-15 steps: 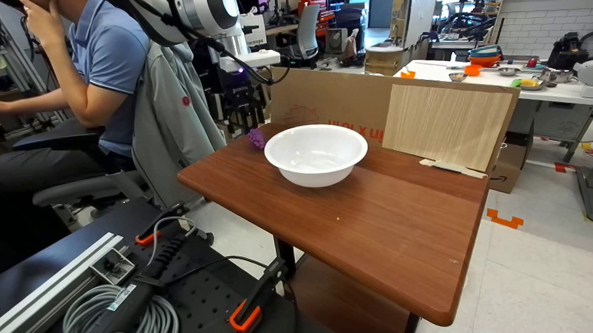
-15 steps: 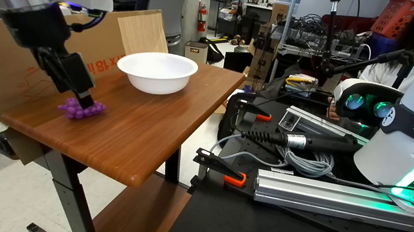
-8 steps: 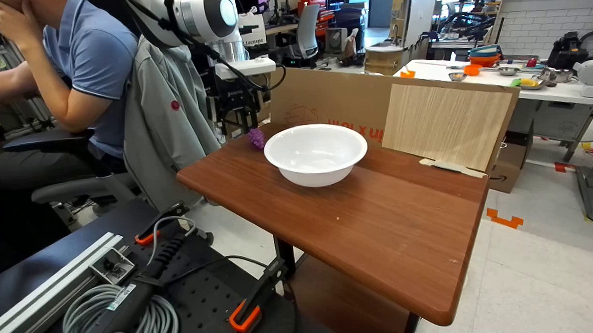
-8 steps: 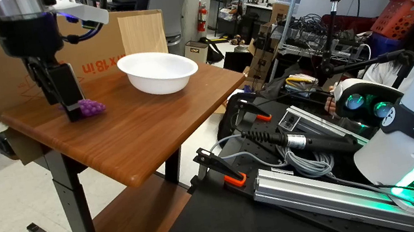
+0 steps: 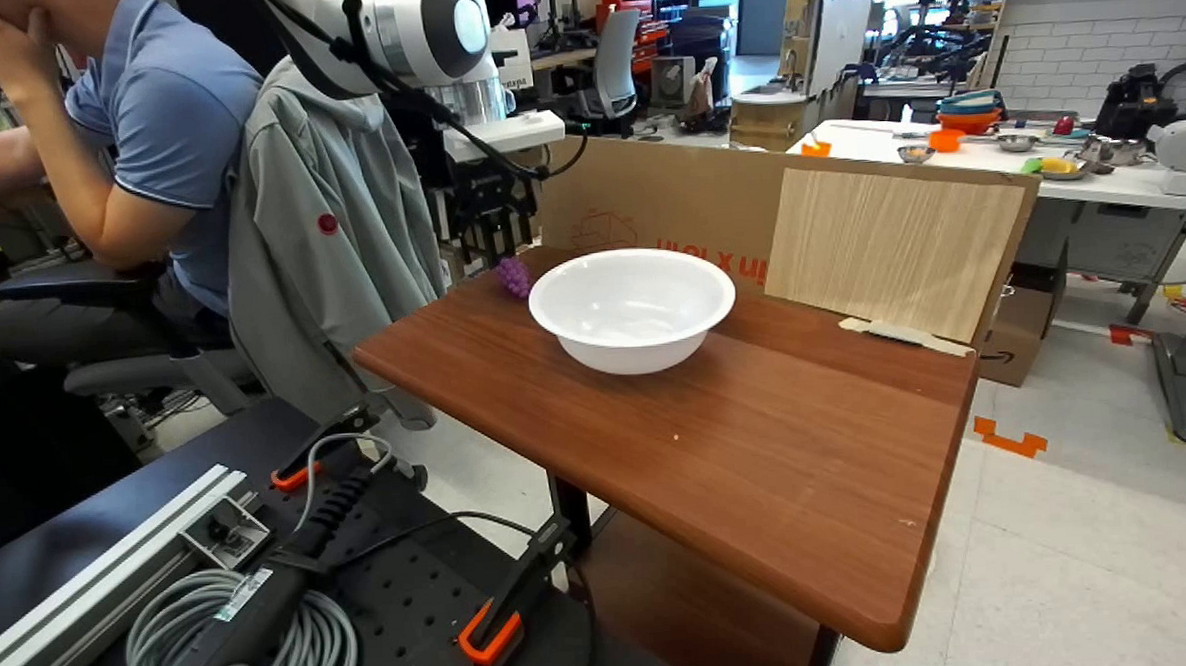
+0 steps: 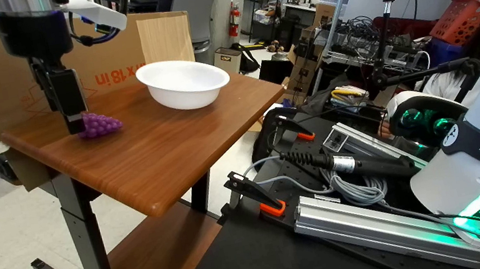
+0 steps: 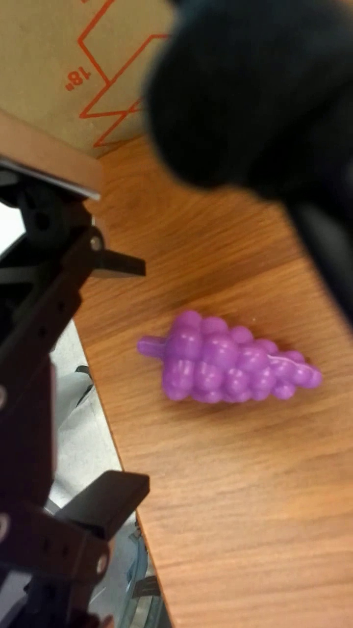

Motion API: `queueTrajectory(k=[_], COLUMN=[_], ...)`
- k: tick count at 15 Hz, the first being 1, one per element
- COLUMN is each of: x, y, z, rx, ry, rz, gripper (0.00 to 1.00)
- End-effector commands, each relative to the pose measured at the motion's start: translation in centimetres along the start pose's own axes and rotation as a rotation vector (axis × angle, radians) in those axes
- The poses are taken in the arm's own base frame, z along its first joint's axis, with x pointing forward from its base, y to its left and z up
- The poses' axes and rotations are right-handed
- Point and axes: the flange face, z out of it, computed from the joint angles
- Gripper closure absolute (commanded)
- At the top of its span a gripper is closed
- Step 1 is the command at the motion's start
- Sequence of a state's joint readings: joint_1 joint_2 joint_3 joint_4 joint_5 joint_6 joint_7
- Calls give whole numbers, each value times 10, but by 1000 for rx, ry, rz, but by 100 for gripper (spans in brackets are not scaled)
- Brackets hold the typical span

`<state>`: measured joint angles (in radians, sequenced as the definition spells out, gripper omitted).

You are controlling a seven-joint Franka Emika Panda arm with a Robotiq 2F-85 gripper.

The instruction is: Place the plastic purple grapes inside the white bowl

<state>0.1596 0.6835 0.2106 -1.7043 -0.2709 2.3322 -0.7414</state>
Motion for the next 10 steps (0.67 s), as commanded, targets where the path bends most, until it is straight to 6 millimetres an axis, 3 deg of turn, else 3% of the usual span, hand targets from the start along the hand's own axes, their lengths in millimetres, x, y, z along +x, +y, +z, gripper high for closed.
queueTrajectory(k=[1,4,5,7,10], x=[-14,-25,-27,-30,-32], y=[1,5,7,11,12], z=[10,23,29,40,44], rx=[3,23,30,44,49], ry=[2,-22,-33,-42,-36], rz=[47,76,84,100,110], gripper=[0,0,25,32,58])
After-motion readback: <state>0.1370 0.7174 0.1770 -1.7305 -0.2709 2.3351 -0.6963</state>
